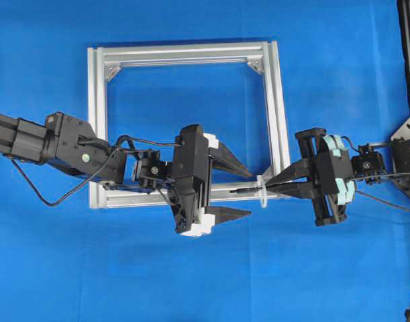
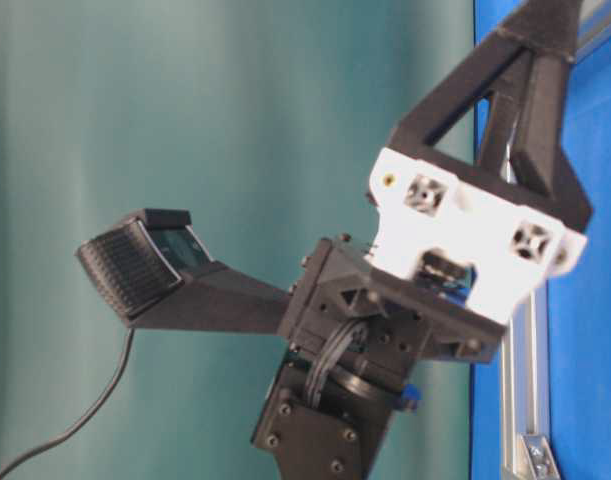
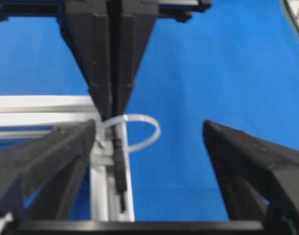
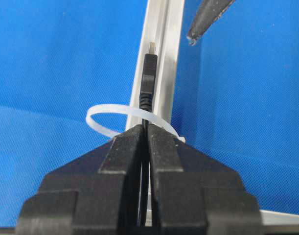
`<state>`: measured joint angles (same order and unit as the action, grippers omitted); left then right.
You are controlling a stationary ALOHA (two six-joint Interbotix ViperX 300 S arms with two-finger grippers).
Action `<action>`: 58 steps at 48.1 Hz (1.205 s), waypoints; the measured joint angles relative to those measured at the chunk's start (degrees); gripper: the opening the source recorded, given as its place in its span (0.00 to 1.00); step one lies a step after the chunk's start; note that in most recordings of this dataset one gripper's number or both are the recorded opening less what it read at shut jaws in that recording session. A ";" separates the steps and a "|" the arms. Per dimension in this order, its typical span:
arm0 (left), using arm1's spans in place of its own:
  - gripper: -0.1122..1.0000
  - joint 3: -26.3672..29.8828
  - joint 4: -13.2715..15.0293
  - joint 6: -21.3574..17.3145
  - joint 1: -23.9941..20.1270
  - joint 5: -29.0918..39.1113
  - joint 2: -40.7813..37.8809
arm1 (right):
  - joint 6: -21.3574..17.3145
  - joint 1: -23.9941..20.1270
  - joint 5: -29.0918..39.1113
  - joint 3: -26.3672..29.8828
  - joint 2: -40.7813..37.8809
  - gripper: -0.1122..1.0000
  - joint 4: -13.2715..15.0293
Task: Insert the wire through the string loop located on the right side.
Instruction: 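Close the left gripper on the cable plug beyond the loop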
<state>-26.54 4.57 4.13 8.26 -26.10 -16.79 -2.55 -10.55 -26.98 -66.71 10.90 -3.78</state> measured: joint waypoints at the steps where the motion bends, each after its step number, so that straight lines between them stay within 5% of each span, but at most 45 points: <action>1: 0.90 0.09 0.00 0.00 0.00 0.09 -0.18 | 0.00 -0.09 0.00 0.00 0.00 0.07 0.00; 15: 0.90 1.67 0.00 0.00 0.00 0.09 -6.06 | 0.00 -0.09 0.00 0.00 0.00 0.07 0.00; 58: 0.90 1.85 0.00 0.09 0.09 0.09 -6.24 | 0.00 0.00 0.00 0.00 0.00 0.07 0.00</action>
<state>-24.70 4.57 4.22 8.35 -26.02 -23.03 -2.55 -10.55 -26.98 -66.71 10.90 -3.78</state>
